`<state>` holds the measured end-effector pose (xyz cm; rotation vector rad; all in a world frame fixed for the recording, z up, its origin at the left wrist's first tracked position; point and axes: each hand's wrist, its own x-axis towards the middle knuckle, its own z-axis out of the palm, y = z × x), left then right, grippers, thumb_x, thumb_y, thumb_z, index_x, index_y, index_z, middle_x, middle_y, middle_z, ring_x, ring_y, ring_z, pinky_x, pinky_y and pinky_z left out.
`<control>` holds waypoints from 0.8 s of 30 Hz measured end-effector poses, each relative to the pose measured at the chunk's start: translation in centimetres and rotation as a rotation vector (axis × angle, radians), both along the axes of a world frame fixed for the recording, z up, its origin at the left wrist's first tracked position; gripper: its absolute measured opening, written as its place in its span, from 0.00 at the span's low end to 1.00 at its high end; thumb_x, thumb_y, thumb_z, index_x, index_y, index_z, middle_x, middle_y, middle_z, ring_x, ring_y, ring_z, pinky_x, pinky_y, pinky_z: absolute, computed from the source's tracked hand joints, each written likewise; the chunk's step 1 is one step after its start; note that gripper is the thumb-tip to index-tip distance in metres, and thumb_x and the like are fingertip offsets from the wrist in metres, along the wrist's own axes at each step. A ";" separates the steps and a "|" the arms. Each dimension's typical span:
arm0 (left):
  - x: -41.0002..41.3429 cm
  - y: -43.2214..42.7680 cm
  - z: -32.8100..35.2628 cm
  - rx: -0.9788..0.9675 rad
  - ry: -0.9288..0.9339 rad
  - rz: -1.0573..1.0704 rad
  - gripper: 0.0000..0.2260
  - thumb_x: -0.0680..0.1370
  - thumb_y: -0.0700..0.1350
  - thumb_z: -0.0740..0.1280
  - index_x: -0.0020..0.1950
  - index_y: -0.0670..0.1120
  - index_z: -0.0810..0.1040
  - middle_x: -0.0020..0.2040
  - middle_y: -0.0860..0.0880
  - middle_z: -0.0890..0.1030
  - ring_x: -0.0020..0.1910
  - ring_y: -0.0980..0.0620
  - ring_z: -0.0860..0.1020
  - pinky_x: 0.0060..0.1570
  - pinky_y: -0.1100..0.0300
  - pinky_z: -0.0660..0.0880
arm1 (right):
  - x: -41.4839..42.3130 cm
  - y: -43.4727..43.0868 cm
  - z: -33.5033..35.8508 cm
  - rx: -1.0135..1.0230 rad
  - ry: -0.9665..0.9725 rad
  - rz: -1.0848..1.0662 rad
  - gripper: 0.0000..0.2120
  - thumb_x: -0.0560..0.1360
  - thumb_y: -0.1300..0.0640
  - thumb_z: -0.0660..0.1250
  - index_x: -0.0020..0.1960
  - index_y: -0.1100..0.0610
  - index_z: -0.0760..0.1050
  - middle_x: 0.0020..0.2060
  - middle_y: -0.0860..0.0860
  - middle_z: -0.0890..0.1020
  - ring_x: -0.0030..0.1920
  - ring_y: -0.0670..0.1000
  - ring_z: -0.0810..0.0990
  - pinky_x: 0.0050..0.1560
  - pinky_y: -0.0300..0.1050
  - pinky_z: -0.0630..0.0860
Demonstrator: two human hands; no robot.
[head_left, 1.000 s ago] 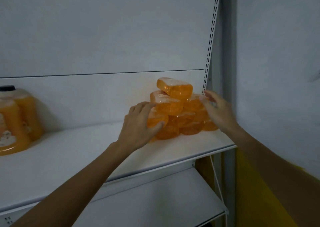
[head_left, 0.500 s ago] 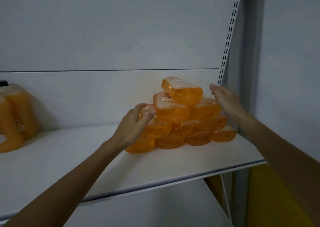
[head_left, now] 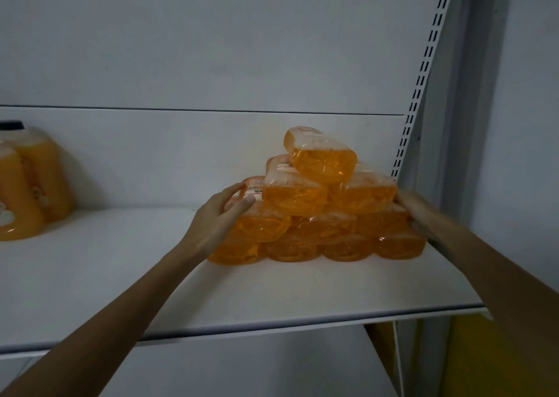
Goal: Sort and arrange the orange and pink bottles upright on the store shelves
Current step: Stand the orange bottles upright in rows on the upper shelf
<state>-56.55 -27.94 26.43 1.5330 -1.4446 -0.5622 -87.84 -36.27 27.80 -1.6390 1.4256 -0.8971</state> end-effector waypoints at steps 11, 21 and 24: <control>0.5 0.0 0.5 0.006 -0.006 -0.034 0.24 0.78 0.56 0.58 0.73 0.55 0.62 0.72 0.49 0.68 0.64 0.50 0.70 0.53 0.61 0.66 | 0.9 -0.3 -0.6 0.106 -0.220 0.032 0.44 0.39 0.26 0.73 0.48 0.49 0.74 0.49 0.56 0.80 0.45 0.53 0.77 0.53 0.51 0.71; 4.6 -0.2 0.8 -0.008 -0.046 -0.045 0.31 0.71 0.62 0.54 0.72 0.53 0.64 0.69 0.46 0.71 0.63 0.47 0.72 0.53 0.59 0.67 | 4.5 -0.3 -1.2 0.125 -0.231 -0.006 0.14 0.79 0.45 0.55 0.45 0.50 0.75 0.42 0.52 0.81 0.42 0.51 0.79 0.47 0.48 0.74; 6.7 0.7 0.6 -0.016 -0.065 -0.003 0.28 0.74 0.60 0.53 0.72 0.53 0.64 0.70 0.46 0.70 0.65 0.44 0.71 0.55 0.57 0.66 | 6.9 -0.3 -1.2 0.125 -0.228 0.029 0.16 0.78 0.42 0.57 0.46 0.51 0.78 0.44 0.54 0.83 0.47 0.53 0.81 0.54 0.51 0.75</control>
